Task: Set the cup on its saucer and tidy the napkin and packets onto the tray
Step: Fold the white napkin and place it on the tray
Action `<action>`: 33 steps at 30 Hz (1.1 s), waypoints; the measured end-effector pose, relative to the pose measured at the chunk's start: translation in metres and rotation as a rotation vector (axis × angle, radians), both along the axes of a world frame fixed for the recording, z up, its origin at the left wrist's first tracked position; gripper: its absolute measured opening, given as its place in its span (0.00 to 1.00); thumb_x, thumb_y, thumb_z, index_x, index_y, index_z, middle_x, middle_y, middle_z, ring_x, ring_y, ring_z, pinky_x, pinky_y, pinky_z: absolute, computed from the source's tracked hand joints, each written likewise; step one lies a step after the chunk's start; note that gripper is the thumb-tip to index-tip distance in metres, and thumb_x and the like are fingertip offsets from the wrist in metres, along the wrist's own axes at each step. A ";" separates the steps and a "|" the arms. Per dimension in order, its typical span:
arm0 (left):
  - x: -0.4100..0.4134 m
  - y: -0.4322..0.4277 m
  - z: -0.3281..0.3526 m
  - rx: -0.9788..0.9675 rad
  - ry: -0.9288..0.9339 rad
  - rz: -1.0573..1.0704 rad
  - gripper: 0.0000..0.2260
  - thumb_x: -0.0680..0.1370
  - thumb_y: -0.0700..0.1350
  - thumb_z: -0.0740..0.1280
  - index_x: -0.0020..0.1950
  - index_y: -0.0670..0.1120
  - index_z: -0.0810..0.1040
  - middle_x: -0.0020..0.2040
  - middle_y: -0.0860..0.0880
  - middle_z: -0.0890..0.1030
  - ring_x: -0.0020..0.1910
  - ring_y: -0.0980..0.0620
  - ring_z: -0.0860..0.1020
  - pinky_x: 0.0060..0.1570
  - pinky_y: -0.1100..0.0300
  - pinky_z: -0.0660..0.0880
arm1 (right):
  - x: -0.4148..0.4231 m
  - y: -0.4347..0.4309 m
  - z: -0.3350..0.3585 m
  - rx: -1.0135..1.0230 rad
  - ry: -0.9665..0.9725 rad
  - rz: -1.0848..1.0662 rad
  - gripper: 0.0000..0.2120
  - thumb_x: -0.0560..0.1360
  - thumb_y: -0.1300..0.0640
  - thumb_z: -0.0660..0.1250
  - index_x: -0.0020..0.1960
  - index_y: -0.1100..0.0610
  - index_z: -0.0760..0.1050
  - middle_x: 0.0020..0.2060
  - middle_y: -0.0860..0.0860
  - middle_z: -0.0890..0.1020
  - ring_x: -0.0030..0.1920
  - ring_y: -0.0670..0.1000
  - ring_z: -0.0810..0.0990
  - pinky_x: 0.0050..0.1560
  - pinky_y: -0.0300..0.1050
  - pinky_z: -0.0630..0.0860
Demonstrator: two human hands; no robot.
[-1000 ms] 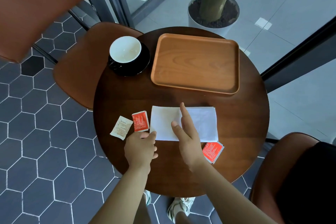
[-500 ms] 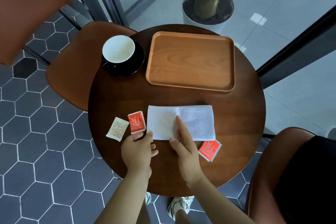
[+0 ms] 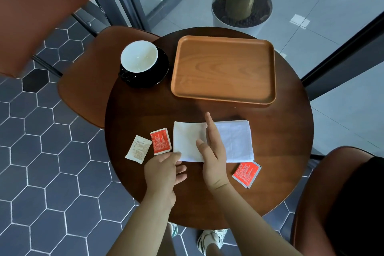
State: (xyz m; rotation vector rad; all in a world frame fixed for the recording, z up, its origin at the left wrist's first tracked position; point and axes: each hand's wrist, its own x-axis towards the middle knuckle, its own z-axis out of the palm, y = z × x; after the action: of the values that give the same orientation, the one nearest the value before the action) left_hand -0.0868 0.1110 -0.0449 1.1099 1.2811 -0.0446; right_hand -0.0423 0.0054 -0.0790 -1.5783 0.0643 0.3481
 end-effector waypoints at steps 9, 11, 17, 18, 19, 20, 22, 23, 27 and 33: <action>-0.001 -0.016 0.007 0.247 -0.110 -0.098 0.03 0.77 0.42 0.72 0.50 0.46 0.82 0.40 0.51 0.86 0.39 0.51 0.86 0.37 0.58 0.82 | 0.003 -0.013 0.002 -0.018 -0.054 -0.031 0.20 0.78 0.53 0.60 0.69 0.46 0.75 0.64 0.37 0.78 0.67 0.41 0.74 0.67 0.43 0.71; -0.001 -0.020 0.009 0.337 -0.124 -0.146 0.03 0.77 0.44 0.72 0.49 0.47 0.82 0.39 0.55 0.85 0.38 0.53 0.85 0.35 0.60 0.81 | 0.009 -0.018 0.009 -0.177 -0.176 -0.048 0.15 0.78 0.58 0.61 0.62 0.49 0.79 0.56 0.39 0.83 0.60 0.42 0.79 0.58 0.39 0.76; 0.001 -0.036 0.016 0.655 -0.173 -0.324 0.05 0.76 0.45 0.73 0.42 0.55 0.80 0.37 0.55 0.84 0.36 0.58 0.83 0.38 0.60 0.80 | 0.048 -0.018 0.048 -0.353 -0.004 0.154 0.17 0.74 0.35 0.65 0.49 0.47 0.82 0.40 0.41 0.84 0.43 0.45 0.83 0.46 0.52 0.82; 0.002 -0.040 0.017 0.725 -0.193 -0.355 0.05 0.75 0.44 0.74 0.42 0.53 0.81 0.36 0.55 0.83 0.35 0.58 0.82 0.37 0.65 0.77 | 0.054 -0.017 0.054 -0.401 0.012 0.199 0.22 0.71 0.30 0.65 0.48 0.48 0.82 0.38 0.42 0.84 0.42 0.45 0.82 0.45 0.51 0.81; 0.003 -0.044 0.019 0.787 -0.215 -0.386 0.04 0.74 0.43 0.74 0.42 0.51 0.82 0.36 0.55 0.83 0.35 0.58 0.81 0.37 0.69 0.74 | 0.059 -0.015 0.058 -0.469 -0.003 0.237 0.25 0.68 0.27 0.65 0.46 0.48 0.82 0.36 0.43 0.83 0.41 0.44 0.82 0.43 0.47 0.80; 0.005 -0.048 0.020 0.832 -0.236 -0.415 0.03 0.74 0.41 0.74 0.43 0.49 0.82 0.37 0.55 0.83 0.35 0.58 0.81 0.36 0.70 0.74 | 0.064 -0.014 0.063 -0.559 -0.045 0.263 0.27 0.66 0.26 0.65 0.44 0.50 0.82 0.35 0.44 0.83 0.39 0.43 0.81 0.40 0.44 0.78; 0.009 -0.056 0.022 0.881 -0.266 -0.456 0.04 0.73 0.39 0.74 0.44 0.47 0.83 0.38 0.53 0.82 0.35 0.57 0.81 0.36 0.68 0.75 | 0.073 -0.013 0.069 -0.740 -0.162 0.294 0.28 0.66 0.28 0.69 0.41 0.54 0.80 0.33 0.47 0.82 0.36 0.46 0.80 0.38 0.44 0.74; 0.011 -0.059 0.023 0.905 -0.278 -0.470 0.04 0.73 0.38 0.75 0.44 0.47 0.83 0.39 0.53 0.82 0.34 0.57 0.80 0.36 0.68 0.75 | 0.077 -0.013 0.071 -0.817 -0.212 0.315 0.26 0.66 0.31 0.70 0.40 0.56 0.79 0.32 0.48 0.82 0.36 0.49 0.80 0.37 0.44 0.73; 0.016 -0.070 0.024 1.047 -0.336 -0.556 0.05 0.70 0.38 0.77 0.44 0.44 0.84 0.38 0.50 0.82 0.33 0.57 0.77 0.35 0.76 0.68 | 0.090 -0.022 0.077 -0.953 -0.265 0.403 0.20 0.67 0.40 0.73 0.36 0.57 0.75 0.30 0.49 0.78 0.33 0.53 0.77 0.32 0.44 0.70; 0.022 -0.088 0.016 1.163 -0.422 -0.680 0.06 0.72 0.44 0.77 0.47 0.46 0.85 0.43 0.50 0.84 0.40 0.52 0.79 0.35 0.64 0.76 | 0.100 -0.050 0.069 -0.913 -0.223 0.392 0.15 0.70 0.50 0.67 0.37 0.63 0.75 0.30 0.57 0.77 0.30 0.57 0.72 0.30 0.45 0.67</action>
State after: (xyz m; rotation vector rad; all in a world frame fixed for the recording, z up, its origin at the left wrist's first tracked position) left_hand -0.0644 0.0235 -0.0291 2.3574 0.4155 0.4570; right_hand 0.0579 -0.0447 -0.0096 -2.5354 -0.3042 0.4789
